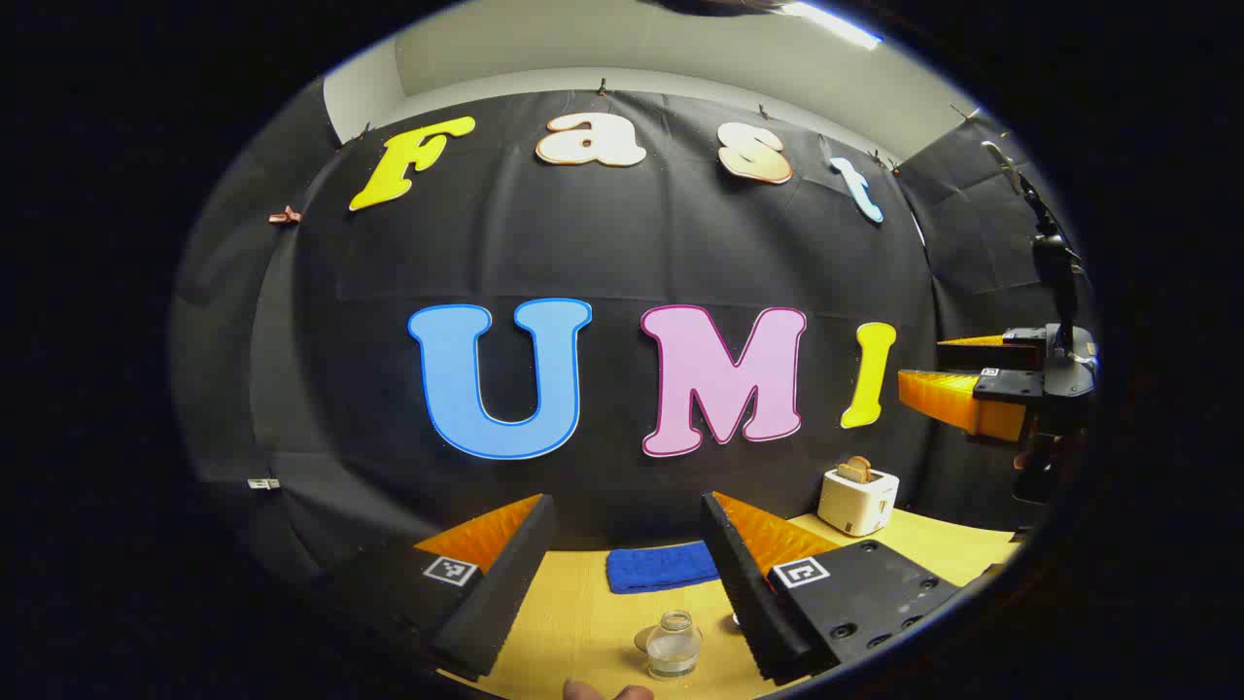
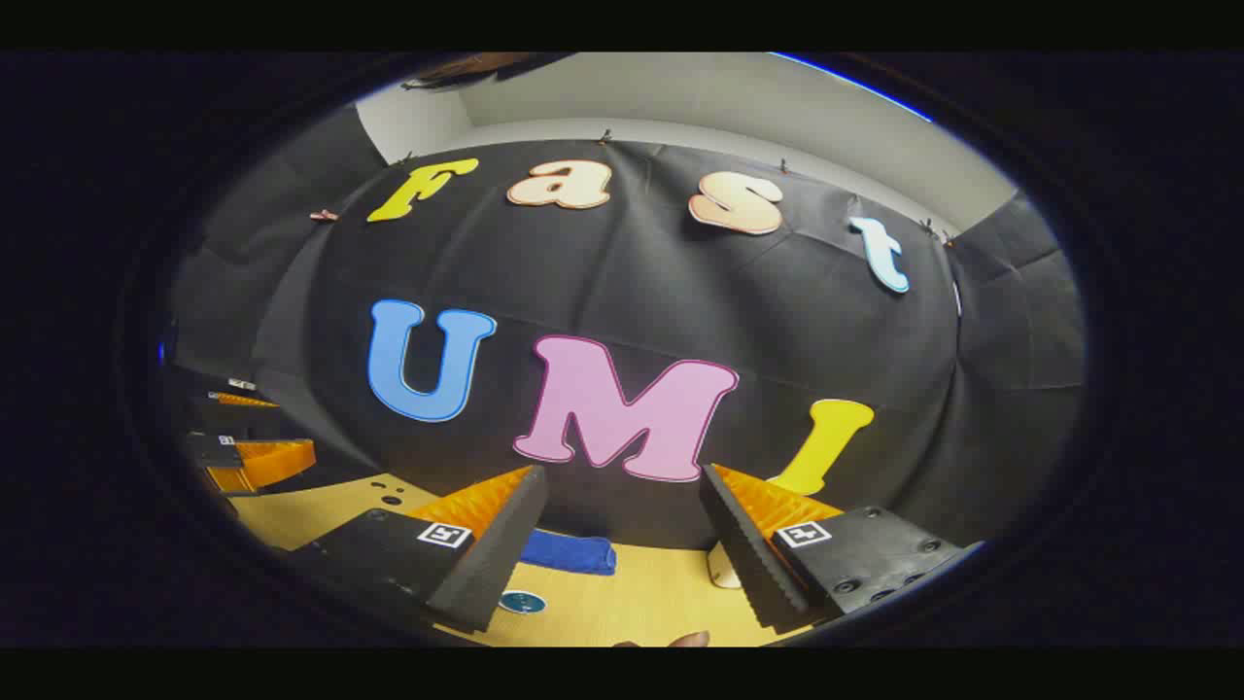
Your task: Open the teacup lid with one hand, grasp the water bottle and pour water into the teacup with the other hand; after pouring, place the water bottle on the coaster and then close the teacup lid.
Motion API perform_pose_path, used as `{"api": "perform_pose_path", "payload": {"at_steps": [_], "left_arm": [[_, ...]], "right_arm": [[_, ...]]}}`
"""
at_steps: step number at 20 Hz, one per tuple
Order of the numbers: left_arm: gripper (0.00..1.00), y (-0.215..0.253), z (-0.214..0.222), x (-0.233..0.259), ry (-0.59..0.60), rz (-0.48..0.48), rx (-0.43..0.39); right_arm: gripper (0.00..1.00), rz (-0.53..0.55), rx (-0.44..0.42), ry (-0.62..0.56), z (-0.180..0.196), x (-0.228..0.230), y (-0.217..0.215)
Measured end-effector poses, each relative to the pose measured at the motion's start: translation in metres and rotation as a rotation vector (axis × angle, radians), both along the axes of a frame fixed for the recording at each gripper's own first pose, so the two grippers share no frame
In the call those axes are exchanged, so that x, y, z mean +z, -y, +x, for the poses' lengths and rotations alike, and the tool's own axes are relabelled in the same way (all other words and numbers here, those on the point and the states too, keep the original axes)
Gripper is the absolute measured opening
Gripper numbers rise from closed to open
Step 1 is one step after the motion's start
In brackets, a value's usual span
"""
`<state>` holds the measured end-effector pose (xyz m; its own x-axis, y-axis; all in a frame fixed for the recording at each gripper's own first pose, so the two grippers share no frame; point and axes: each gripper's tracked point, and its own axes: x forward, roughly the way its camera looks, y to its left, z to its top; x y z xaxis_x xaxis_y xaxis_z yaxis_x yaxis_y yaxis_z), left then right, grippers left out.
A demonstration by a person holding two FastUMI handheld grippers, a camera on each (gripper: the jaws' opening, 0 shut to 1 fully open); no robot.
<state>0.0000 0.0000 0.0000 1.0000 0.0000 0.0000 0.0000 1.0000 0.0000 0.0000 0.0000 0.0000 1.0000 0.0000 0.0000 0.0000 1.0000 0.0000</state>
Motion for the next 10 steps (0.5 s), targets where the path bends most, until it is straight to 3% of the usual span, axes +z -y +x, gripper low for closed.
{"api": "perform_pose_path", "payload": {"at_steps": [10], "left_arm": [[0.94, 0.0019, 0.0003, -0.0018, -0.016, 0.016, 0.004]], "right_arm": [[0.96, 0.009, 0.026, -0.003, 0.0057, -0.0050, -0.0037]]}}
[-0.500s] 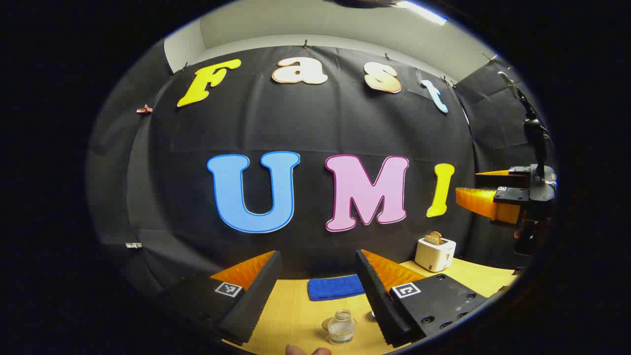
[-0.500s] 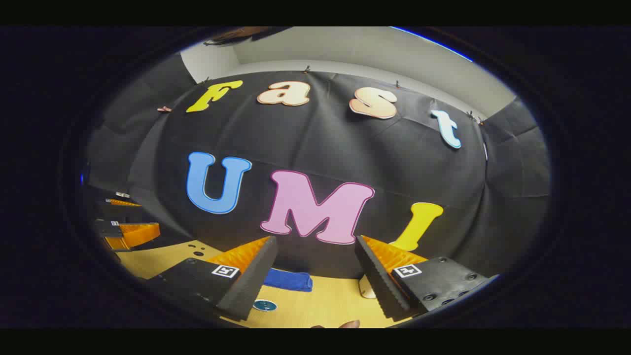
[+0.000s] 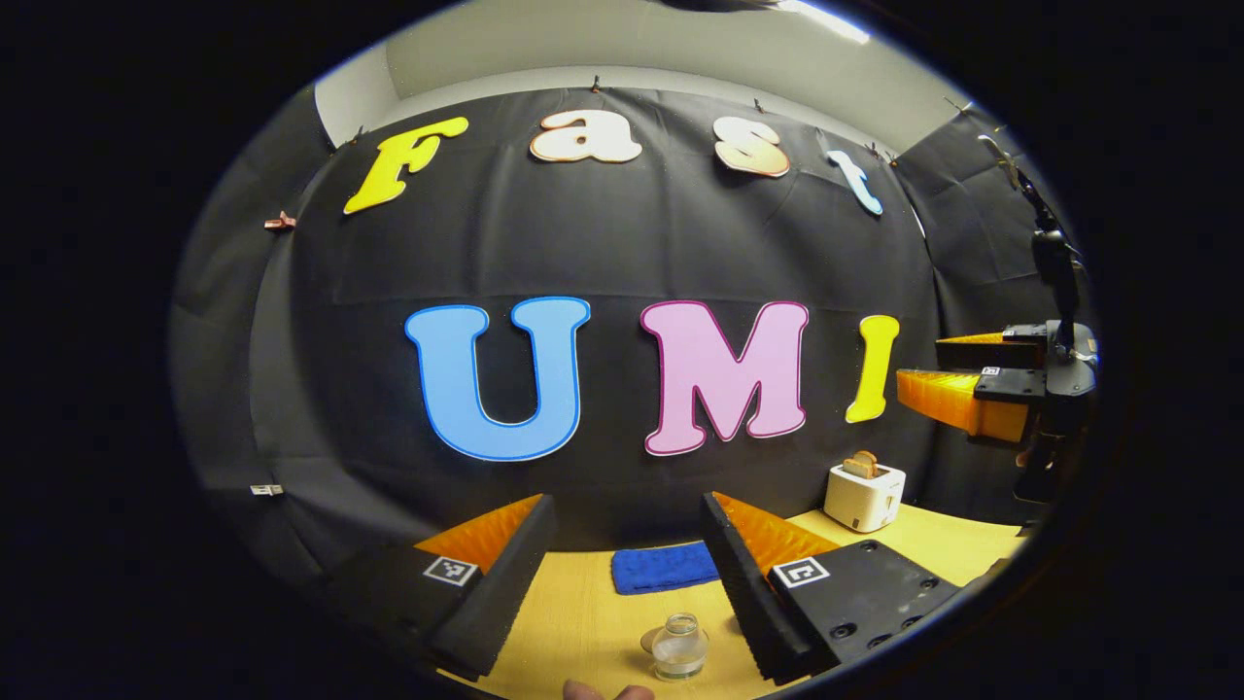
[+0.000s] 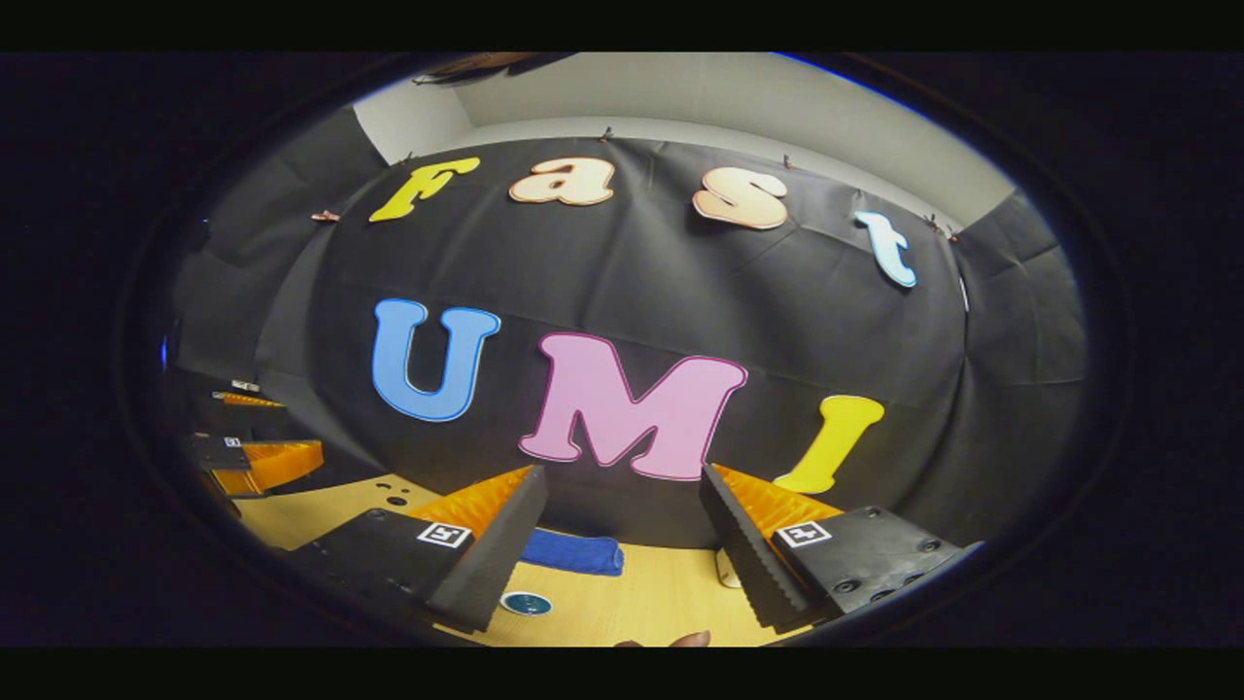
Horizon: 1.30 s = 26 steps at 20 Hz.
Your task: Open the teacup lid with one hand, grasp the water bottle and pour water into the teacup with the other hand; after pouring, place the water bottle on the coaster and then close the teacup lid.
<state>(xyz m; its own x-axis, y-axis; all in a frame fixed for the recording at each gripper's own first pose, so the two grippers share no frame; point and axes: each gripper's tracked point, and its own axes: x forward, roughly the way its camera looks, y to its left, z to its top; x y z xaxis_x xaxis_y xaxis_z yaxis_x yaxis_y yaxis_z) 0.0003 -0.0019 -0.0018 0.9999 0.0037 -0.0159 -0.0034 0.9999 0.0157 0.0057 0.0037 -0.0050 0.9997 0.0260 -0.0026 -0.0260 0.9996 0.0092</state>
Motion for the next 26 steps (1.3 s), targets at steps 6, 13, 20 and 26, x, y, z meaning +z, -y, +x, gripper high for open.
{"api": "perform_pose_path", "payload": {"at_steps": [6, 13, 20, 26], "left_arm": [[0.94, -0.001, 0.001, 0.003, -0.004, -0.004, -0.002], [0.94, 0.006, 0.004, -0.011, -0.033, 0.004, -0.038], [0.97, 0.024, -0.010, -0.098, -0.135, 0.000, -0.061], [0.97, 0.020, -0.007, -0.183, -0.223, -0.034, -0.025]], "right_arm": [[0.97, 0.013, 0.066, -0.032, 0.006, -0.010, -0.011], [0.98, -0.015, 0.085, -0.030, 0.002, -0.028, -0.027], [0.97, 0.027, 0.131, -0.090, 0.013, -0.101, -0.051], [0.97, 0.055, 0.159, -0.139, 0.025, -0.180, -0.066]]}}
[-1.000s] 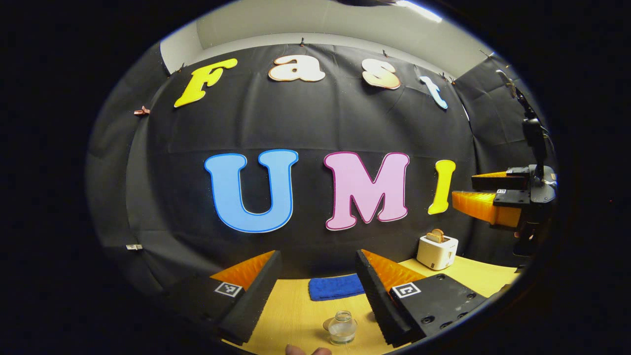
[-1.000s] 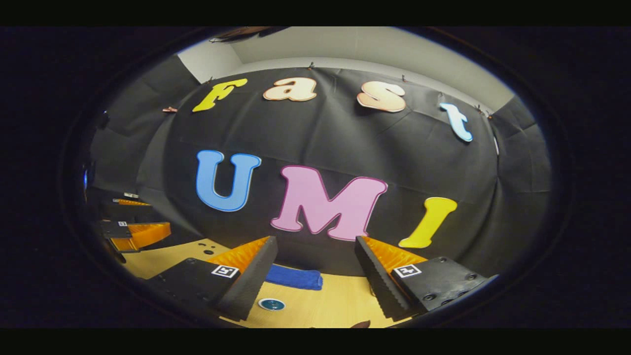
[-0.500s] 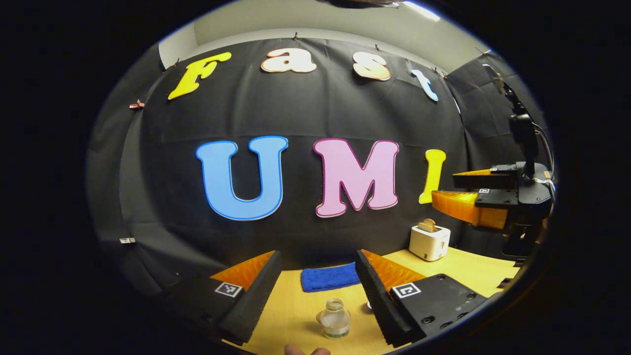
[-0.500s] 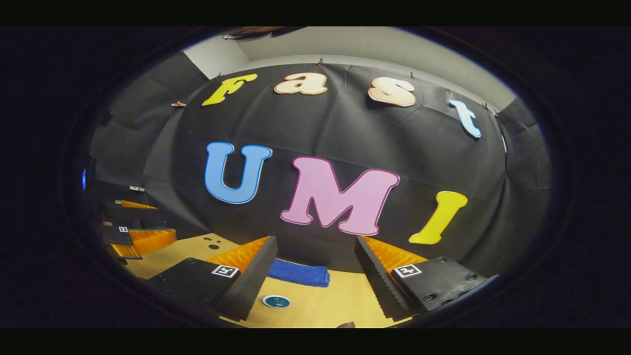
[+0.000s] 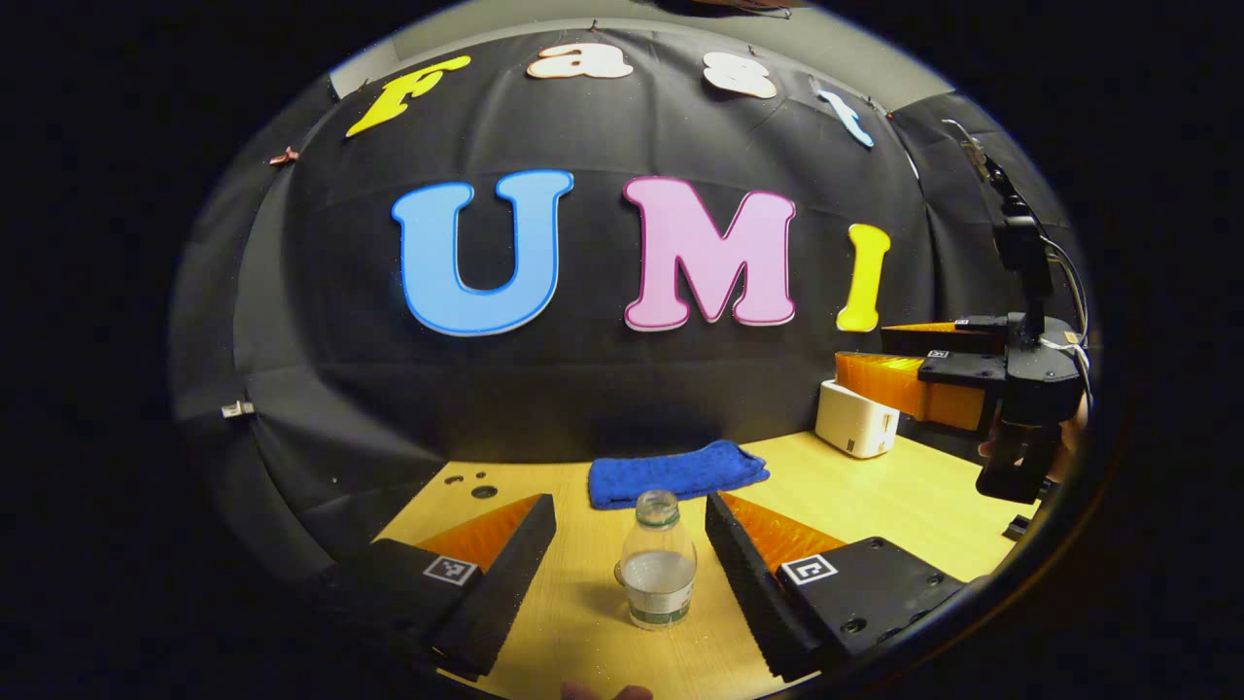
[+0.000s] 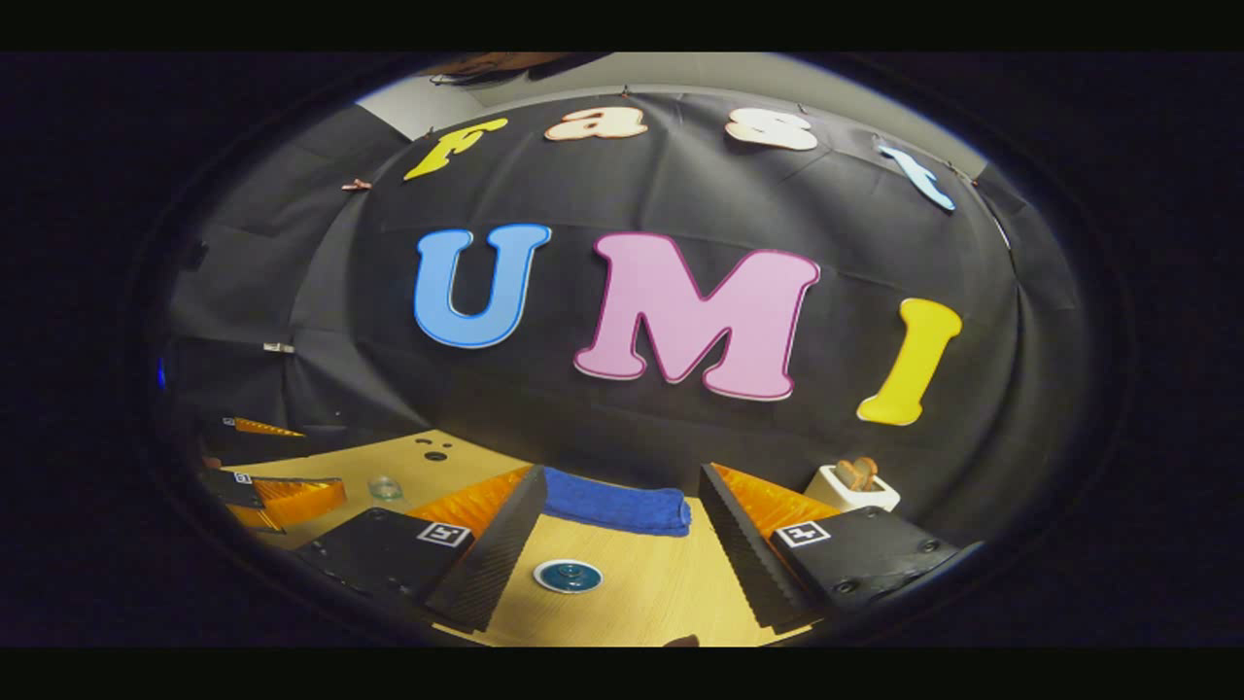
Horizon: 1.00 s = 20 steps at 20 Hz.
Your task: Open the teacup lid with one hand, grasp the water bottle and pour water into the teacup with the other hand; after pouring, place the water bottle on the coaster and then close the teacup lid.
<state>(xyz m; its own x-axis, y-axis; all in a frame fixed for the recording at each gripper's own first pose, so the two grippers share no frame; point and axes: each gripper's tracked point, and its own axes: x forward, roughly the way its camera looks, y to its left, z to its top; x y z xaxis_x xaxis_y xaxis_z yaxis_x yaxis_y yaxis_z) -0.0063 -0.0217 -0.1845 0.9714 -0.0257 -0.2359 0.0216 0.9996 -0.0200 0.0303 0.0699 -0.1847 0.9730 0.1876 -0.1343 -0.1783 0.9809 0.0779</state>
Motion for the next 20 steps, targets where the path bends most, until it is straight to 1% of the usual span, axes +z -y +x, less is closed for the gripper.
{"api": "perform_pose_path", "payload": {"at_steps": [2, 3, 5, 7, 11, 13, 16, 17, 18, 19, 20], "left_arm": [[0.97, 0.004, 0.002, -0.023, -0.003, 0.001, -0.007], [0.98, 0.007, 0.005, -0.047, -0.020, 0.012, -0.017], [0.98, 0.014, 0.004, -0.080, -0.045, 0.028, -0.025], [0.98, 0.021, 0.004, -0.104, -0.061, 0.023, -0.033], [0.98, 0.031, 0.015, -0.139, -0.082, -0.001, -0.026], [0.98, 0.036, 0.020, -0.145, -0.079, -0.017, -0.024], [0.98, 0.043, 0.029, -0.154, -0.070, -0.004, -0.036], [0.98, 0.045, 0.033, -0.155, -0.067, -0.004, -0.039], [0.98, 0.045, 0.034, -0.156, -0.063, -0.002, -0.036], [0.98, 0.044, 0.037, -0.155, -0.061, 0.001, -0.035], [0.98, 0.045, 0.039, -0.158, -0.061, 0.002, -0.033]], "right_arm": [[0.97, 0.001, 0.012, -0.010, 0.004, -0.027, -0.005], [0.97, 0.006, 0.023, -0.028, 0.005, -0.054, -0.011], [0.98, 0.015, 0.038, -0.044, 0.006, -0.079, -0.018], [0.98, 0.015, 0.053, -0.059, 0.009, -0.104, -0.027], [0.97, 0.019, 0.094, -0.087, 0.015, -0.146, -0.047], [0.97, 0.033, 0.109, -0.108, 0.019, -0.163, -0.056], [0.95, 0.037, 0.125, -0.144, 0.024, -0.183, -0.064], [0.94, 0.039, 0.124, -0.157, 0.026, -0.190, -0.064], [0.91, 0.049, 0.128, -0.172, 0.027, -0.195, -0.065], [0.82, 0.056, 0.130, -0.186, 0.028, -0.199, -0.065], [0.78, 0.064, 0.136, -0.199, 0.028, -0.204, -0.067]]}}
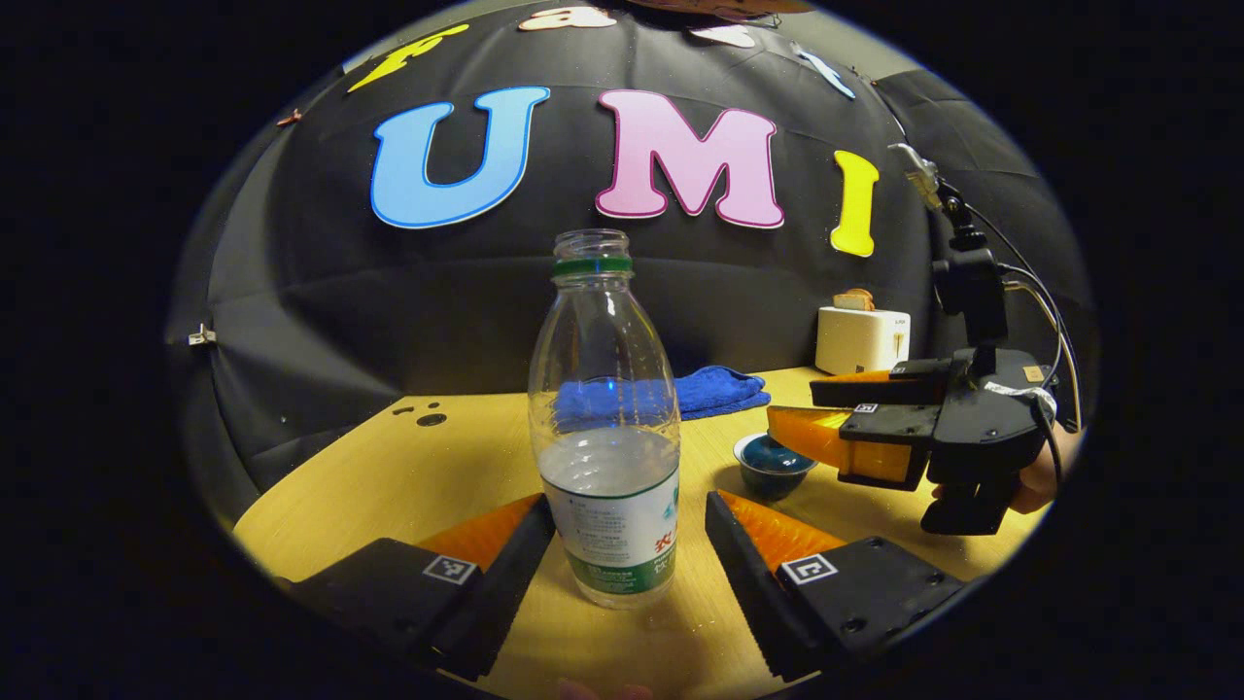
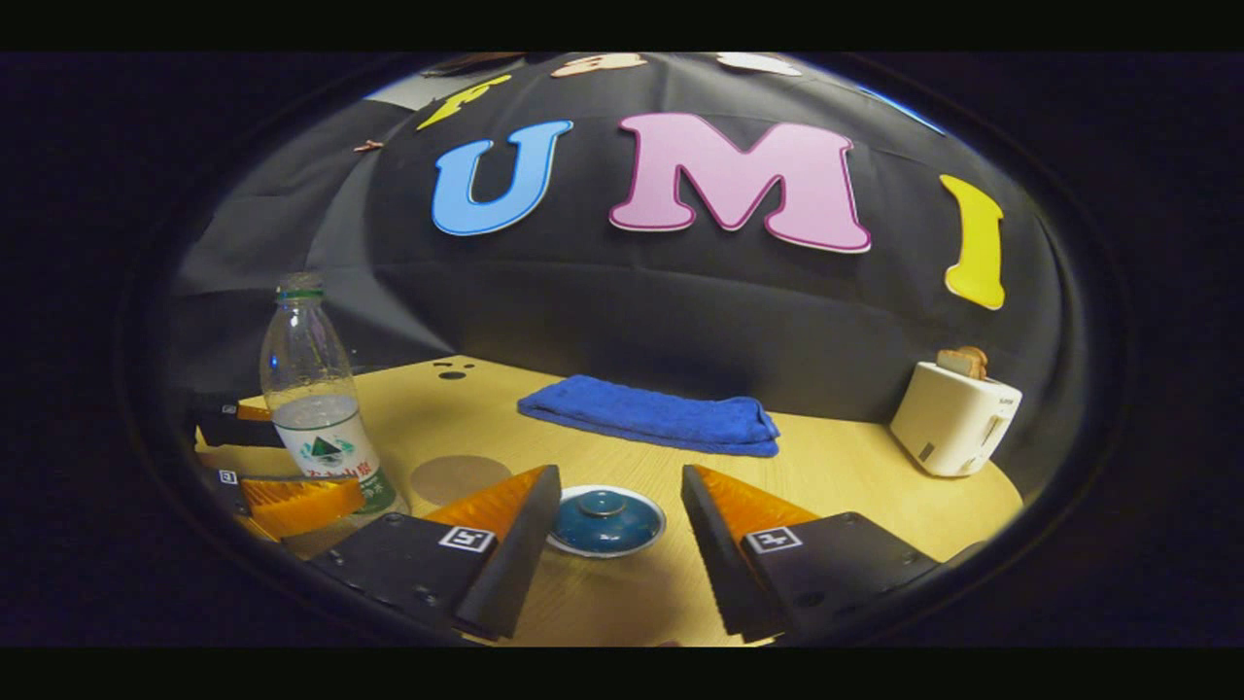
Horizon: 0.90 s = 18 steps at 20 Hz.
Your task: Open the teacup lid with one hand, grasp the water bottle and pour water into the teacup with the other hand; after pouring, place the water bottle on the coaster and then close the teacup lid.
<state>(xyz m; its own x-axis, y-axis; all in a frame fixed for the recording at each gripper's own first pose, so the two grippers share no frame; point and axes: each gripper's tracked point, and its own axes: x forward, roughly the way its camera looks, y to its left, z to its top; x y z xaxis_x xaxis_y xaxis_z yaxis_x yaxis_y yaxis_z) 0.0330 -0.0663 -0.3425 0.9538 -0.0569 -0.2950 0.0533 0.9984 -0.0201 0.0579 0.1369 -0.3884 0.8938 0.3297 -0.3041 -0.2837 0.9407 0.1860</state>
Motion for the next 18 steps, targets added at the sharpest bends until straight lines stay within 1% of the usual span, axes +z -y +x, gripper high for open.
{"api": "perform_pose_path", "payload": {"at_steps": [2, 4, 5, 7, 9, 11, 12, 14, 15, 16, 17, 18], "left_arm": [[0.98, 0.001, 0.003, -0.002, 0.000, -0.006, 0.007], [0.98, 0.003, 0.004, -0.005, 0.000, -0.007, 0.007], [0.98, 0.004, 0.005, -0.004, -0.001, -0.007, 0.005], [0.98, 0.004, 0.005, -0.006, 0.000, -0.010, 0.006], [0.98, 0.004, 0.006, -0.006, 0.000, -0.010, 0.007], [0.98, 0.005, 0.006, -0.007, -0.001, -0.009, 0.006], [0.98, 0.004, 0.007, -0.008, -0.003, -0.009, 0.006], [0.98, 0.004, 0.008, -0.008, -0.006, -0.006, 0.008], [0.98, 0.004, 0.007, -0.008, -0.006, -0.005, 0.007], [0.98, 0.004, 0.007, -0.007, -0.005, -0.004, 0.008], [0.98, 0.004, 0.008, -0.007, -0.004, -0.003, 0.010], [0.98, 0.003, 0.008, -0.006, -0.004, -0.003, 0.011]], "right_arm": [[0.70, 0.010, 0.018, -0.019, 0.002, -0.005, -0.004], [0.69, 0.009, 0.043, -0.027, 0.001, -0.009, -0.010], [0.69, -0.006, 0.041, -0.034, 0.001, -0.013, -0.010], [0.45, 0.003, 0.061, -0.045, 0.001, -0.015, -0.015], [0.45, 0.009, 0.057, -0.046, 0.008, -0.020, -0.019], [0.39, 0.020, 0.060, -0.049, 0.002, -0.014, -0.017], [0.31, 0.025, 0.063, -0.050, 0.003, -0.014, -0.018], [0.34, 0.038, 0.065, -0.055, 0.002, -0.014, -0.018], [0.24, 0.040, 0.065, -0.056, 0.001, -0.013, -0.018], [0.24, 0.047, 0.066, -0.054, 0.002, -0.011, -0.017], [0.28, 0.057, 0.066, -0.045, 0.003, -0.006, -0.018], [0.29, 0.064, 0.064, -0.033, 0.003, -0.002, -0.018]]}}
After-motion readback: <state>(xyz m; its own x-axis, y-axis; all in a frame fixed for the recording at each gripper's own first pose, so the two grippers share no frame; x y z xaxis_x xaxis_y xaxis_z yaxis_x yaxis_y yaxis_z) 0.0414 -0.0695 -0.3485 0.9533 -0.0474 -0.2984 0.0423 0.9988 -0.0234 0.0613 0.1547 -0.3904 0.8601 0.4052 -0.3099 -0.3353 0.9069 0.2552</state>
